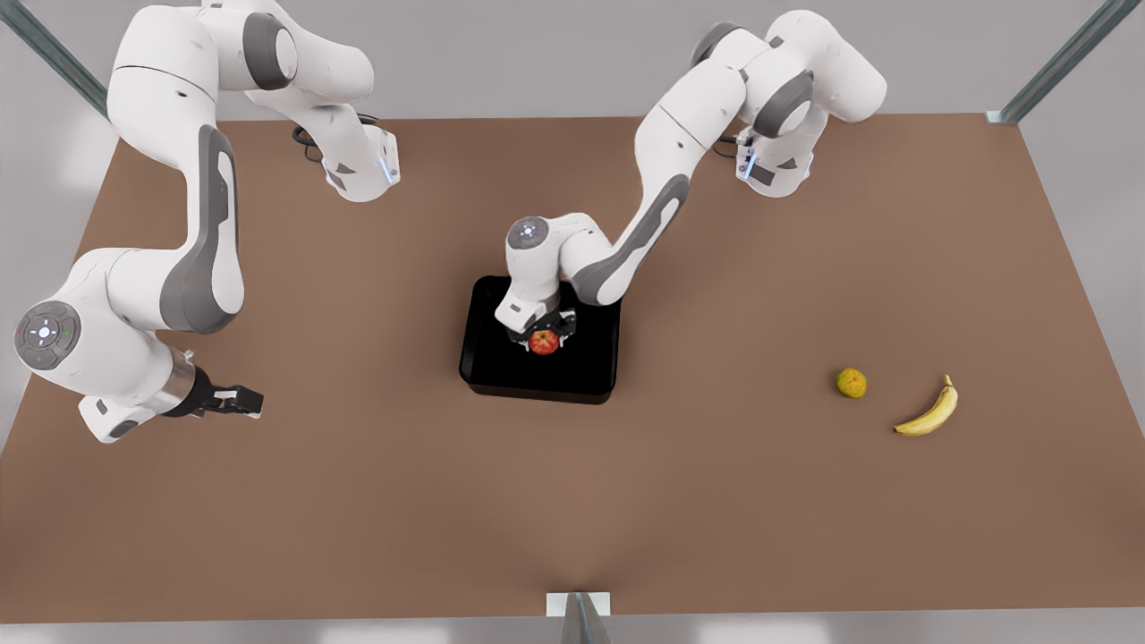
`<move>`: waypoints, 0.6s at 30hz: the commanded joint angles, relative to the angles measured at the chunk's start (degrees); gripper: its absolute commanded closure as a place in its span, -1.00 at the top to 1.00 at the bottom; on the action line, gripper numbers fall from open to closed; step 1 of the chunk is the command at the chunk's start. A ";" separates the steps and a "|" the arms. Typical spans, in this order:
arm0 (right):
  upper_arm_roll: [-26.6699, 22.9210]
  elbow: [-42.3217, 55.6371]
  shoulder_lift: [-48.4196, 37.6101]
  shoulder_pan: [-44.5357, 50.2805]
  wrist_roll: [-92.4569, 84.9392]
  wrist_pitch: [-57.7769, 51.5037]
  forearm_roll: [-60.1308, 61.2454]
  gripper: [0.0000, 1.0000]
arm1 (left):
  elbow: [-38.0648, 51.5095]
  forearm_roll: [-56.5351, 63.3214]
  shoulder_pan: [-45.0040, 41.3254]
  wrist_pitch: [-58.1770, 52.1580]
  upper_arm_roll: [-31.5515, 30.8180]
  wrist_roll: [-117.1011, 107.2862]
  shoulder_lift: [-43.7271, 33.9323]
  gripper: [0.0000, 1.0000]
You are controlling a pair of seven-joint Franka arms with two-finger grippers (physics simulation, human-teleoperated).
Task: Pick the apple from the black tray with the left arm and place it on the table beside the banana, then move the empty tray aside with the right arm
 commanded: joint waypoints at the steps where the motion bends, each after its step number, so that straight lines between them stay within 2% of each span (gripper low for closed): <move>1: 0.02 0.03 -0.07 0.00 -0.06 -0.02 0.05 1.00 | -0.19 -6.26 3.19 -16.58 -0.01 17.96 -5.10 0.53; 3: 0.02 0.03 -0.07 0.00 0.03 -0.02 -0.03 1.00 | -0.63 -7.14 7.59 -21.68 -0.01 25.61 -8.53 0.53; 4: 0.63 0.03 -0.16 0.27 0.12 -0.98 0.05 1.00 | -3.69 -7.14 10.22 -22.21 0.08 30.79 -10.64 0.53; 5: 0.90 1.86 -1.04 3.78 0.56 -10.12 -0.03 1.00 | -7.21 -7.05 13.74 -22.21 0.16 37.82 -13.36 0.54; 7: 2.48 10.04 -1.92 6.16 6.80 -21.11 0.49 1.00 | -9.94 -6.52 19.19 -21.86 0.25 47.66 -14.95 0.55; 8: 7.04 10.93 -2.71 8.96 12.76 -23.05 -0.12 1.00 | -10.56 -6.52 22.70 -21.59 0.25 53.29 -15.39 0.55; 11: 8.63 10.93 -5.00 19.16 39.20 -24.19 0.58 1.00 | -15.48 -6.52 33.25 -12.37 0.25 67.35 -14.33 0.55; 12: 11.79 10.40 -4.38 19.52 50.12 -24.54 7.60 1.00 | -15.57 -6.44 35.71 -9.73 0.25 70.70 -11.96 0.55; 14: 12.06 7.51 -0.34 19.87 53.20 -22.26 12.01 1.00 | -15.30 -5.47 39.67 -4.81 0.34 74.56 -8.09 0.58; 15: 12.67 4.07 -0.43 19.96 58.73 -17.87 12.18 1.00 | -14.95 -5.29 40.99 -3.40 0.34 75.53 -6.69 0.58; 17: 13.46 -1.11 -0.86 19.87 60.85 -15.67 11.57 1.00 | -14.95 -3.71 41.43 -0.85 0.52 75.53 -4.66 0.58; 18: 13.20 -3.04 -2.62 19.52 60.85 -15.58 11.57 1.00 | -14.95 -3.62 41.52 -0.85 0.78 75.53 -4.66 0.73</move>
